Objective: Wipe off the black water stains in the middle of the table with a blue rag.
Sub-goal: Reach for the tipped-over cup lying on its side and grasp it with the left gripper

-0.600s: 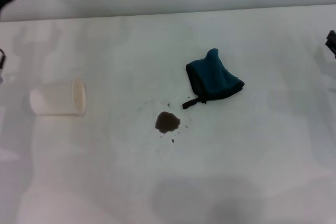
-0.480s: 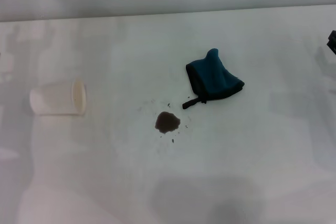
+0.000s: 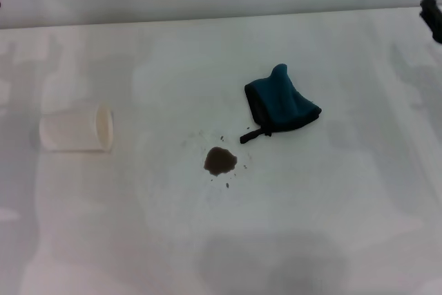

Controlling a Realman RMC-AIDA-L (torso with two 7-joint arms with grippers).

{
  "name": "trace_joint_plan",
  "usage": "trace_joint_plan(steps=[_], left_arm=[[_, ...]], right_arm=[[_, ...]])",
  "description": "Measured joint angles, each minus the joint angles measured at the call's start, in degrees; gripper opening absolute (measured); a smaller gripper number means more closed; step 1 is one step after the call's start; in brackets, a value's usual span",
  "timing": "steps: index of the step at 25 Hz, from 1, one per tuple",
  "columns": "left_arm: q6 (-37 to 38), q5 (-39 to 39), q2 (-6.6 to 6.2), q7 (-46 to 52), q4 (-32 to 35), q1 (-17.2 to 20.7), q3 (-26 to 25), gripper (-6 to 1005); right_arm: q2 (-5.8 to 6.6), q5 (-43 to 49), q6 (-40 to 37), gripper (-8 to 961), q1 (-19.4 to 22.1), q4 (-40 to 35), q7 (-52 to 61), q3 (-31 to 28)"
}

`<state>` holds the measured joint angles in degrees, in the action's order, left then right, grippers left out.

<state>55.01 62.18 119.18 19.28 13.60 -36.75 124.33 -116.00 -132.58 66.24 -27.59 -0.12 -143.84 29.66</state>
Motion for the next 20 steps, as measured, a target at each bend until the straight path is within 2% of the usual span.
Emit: trace_joint_plan(steps=[7, 12, 17, 20], left_arm=[[-1.57, 0.00, 0.16, 9.81, 0.41, 0.87, 0.25, 871], [-2.10, -0.06, 0.18, 10.54, 0.26, 0.42, 0.83, 867], [-2.55, -0.07, 0.18, 10.84, 1.00, -0.54, 2.48, 865], [-3.05, 0.00, 0.15, 10.59, 0.41, -2.04, 3.07, 865]], right_arm=[[0.44, -0.20, 3.84, 840, 0.98, -0.86, 8.36, -0.38], [0.59, -0.56, 0.65, 841, 3.62, -4.13, 4.18, -1.32], [0.41, -0.59, -0.70, 841, 3.73, -3.79, 2.72, -2.12], [0.29, -0.46, -3.20, 841, 2.30, -2.29, 2.39, -2.03]])
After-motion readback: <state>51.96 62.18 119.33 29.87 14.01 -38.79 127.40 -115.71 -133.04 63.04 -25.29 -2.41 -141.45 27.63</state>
